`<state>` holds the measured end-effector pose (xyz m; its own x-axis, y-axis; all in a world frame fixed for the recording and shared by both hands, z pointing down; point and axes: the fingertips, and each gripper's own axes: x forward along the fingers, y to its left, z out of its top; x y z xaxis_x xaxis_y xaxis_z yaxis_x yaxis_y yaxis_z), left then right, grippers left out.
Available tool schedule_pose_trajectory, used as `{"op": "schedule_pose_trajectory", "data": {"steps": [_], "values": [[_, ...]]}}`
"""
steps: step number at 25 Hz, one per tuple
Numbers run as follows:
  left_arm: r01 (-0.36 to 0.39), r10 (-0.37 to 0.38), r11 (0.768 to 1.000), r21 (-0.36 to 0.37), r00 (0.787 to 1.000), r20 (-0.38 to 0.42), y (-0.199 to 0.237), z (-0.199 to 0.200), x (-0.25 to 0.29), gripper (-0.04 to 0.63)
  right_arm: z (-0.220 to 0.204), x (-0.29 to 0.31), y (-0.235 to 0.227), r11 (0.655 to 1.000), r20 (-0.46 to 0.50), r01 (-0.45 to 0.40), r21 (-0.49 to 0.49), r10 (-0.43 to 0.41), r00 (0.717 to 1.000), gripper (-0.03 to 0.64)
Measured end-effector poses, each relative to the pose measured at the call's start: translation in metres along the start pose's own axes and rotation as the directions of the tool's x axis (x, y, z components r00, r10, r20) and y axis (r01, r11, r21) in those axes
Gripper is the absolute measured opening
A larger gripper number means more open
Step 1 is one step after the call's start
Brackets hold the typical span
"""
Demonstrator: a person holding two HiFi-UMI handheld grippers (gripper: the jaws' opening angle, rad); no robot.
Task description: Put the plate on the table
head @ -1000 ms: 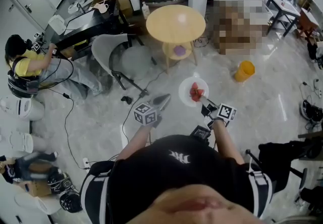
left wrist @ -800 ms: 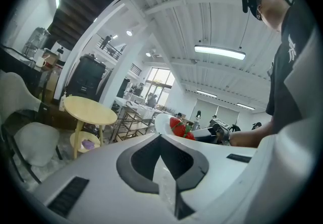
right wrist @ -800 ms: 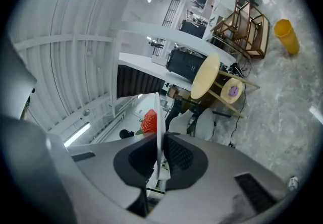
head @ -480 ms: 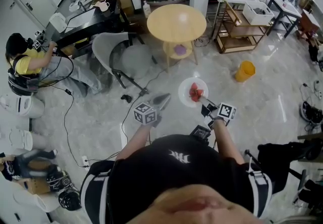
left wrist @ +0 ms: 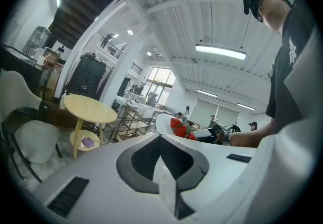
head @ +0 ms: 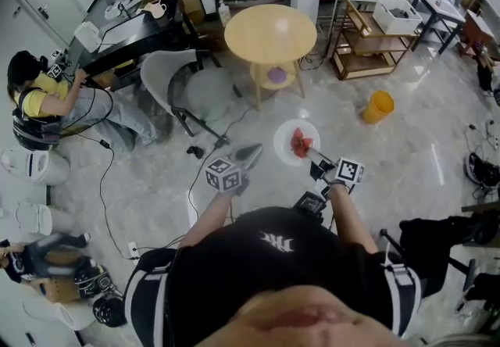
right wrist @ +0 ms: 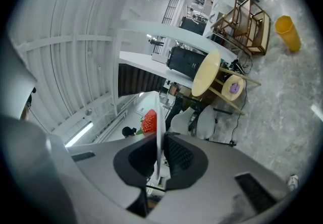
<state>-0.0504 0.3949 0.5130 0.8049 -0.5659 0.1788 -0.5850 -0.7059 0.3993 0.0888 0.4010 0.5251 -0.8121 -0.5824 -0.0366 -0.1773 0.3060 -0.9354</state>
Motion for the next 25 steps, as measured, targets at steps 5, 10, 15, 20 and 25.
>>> {"op": "schedule_pose_trajectory", "data": {"steps": [5,10,15,20,25], "values": [[-0.003,0.003,1.0,0.002,1.0,-0.01,-0.003,-0.004,0.007,0.003,0.003,-0.012,-0.007,1.0,0.002,0.013,0.001,-0.013,1.0,0.017],[0.003,-0.003,1.0,-0.003,1.0,-0.001,-0.013,-0.002,0.027,0.003,0.01,-0.025,-0.013,1.0,-0.005,-0.012,0.011,0.012,1.0,0.017],[-0.003,0.003,1.0,0.009,1.0,-0.005,-0.024,-0.001,0.044,0.003,0.018,-0.035,-0.019,1.0,-0.03,-0.015,0.009,0.015,0.999,0.017],[-0.017,0.017,1.0,0.011,1.0,-0.019,-0.024,-0.005,0.051,0.003,0.026,-0.039,-0.026,1.0,-0.038,-0.022,0.014,0.023,0.999,0.017],[-0.027,0.027,1.0,-0.006,0.999,-0.021,-0.011,-0.007,0.055,0.003,0.028,-0.033,-0.037,0.999,-0.045,-0.011,0.03,0.013,0.999,0.017]]}}
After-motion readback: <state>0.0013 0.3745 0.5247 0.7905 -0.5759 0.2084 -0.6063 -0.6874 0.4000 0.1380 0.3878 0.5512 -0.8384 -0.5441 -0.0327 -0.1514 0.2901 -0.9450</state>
